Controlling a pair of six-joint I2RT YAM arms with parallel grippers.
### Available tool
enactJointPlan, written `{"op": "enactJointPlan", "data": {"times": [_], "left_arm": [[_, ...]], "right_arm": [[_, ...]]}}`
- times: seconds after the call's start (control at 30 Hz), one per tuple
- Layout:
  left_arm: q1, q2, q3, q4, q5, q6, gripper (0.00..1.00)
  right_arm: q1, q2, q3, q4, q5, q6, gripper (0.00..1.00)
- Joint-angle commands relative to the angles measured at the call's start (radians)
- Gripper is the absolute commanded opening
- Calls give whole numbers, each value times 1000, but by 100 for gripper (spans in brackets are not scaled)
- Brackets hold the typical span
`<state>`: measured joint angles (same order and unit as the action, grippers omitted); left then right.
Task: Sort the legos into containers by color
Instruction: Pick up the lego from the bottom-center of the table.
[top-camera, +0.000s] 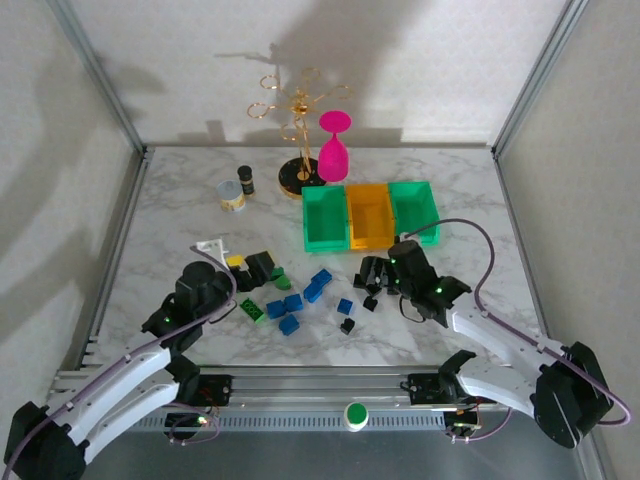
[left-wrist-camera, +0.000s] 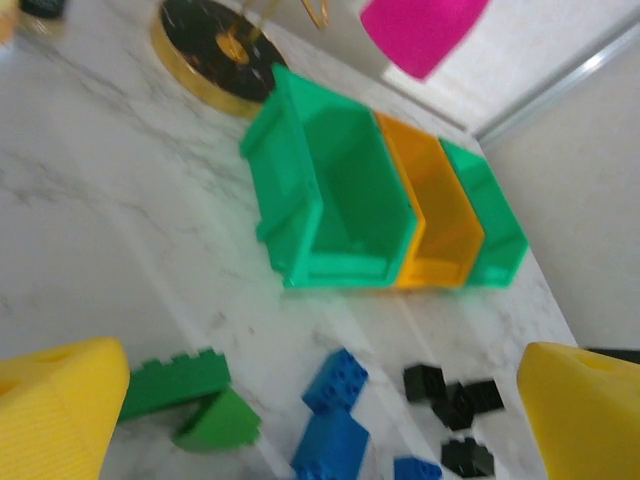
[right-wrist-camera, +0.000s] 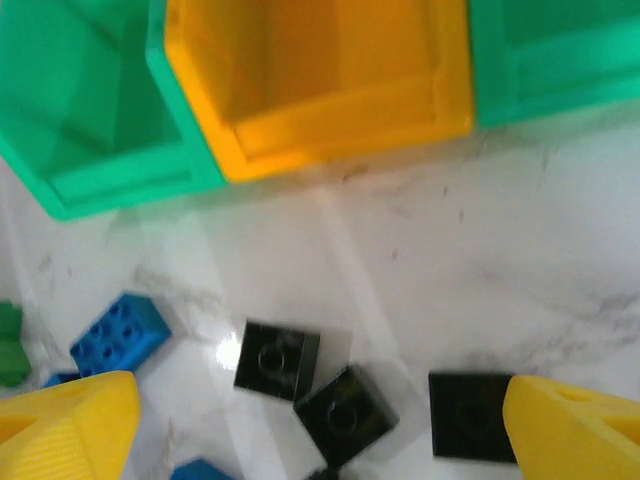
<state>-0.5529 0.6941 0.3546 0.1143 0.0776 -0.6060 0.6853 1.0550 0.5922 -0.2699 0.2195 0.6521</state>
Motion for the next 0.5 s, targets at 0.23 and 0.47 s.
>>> {"op": "enactJointPlan", "data": {"times": [0.23,0.47], "left_arm": [[-219,25,-14,11,-134,-72,99],[-303,114,23,44,-185,-66,99]], "right_arm": [[155,82,26,-190,61,189,82],[192,155,56,-175,92,281,75]]}}
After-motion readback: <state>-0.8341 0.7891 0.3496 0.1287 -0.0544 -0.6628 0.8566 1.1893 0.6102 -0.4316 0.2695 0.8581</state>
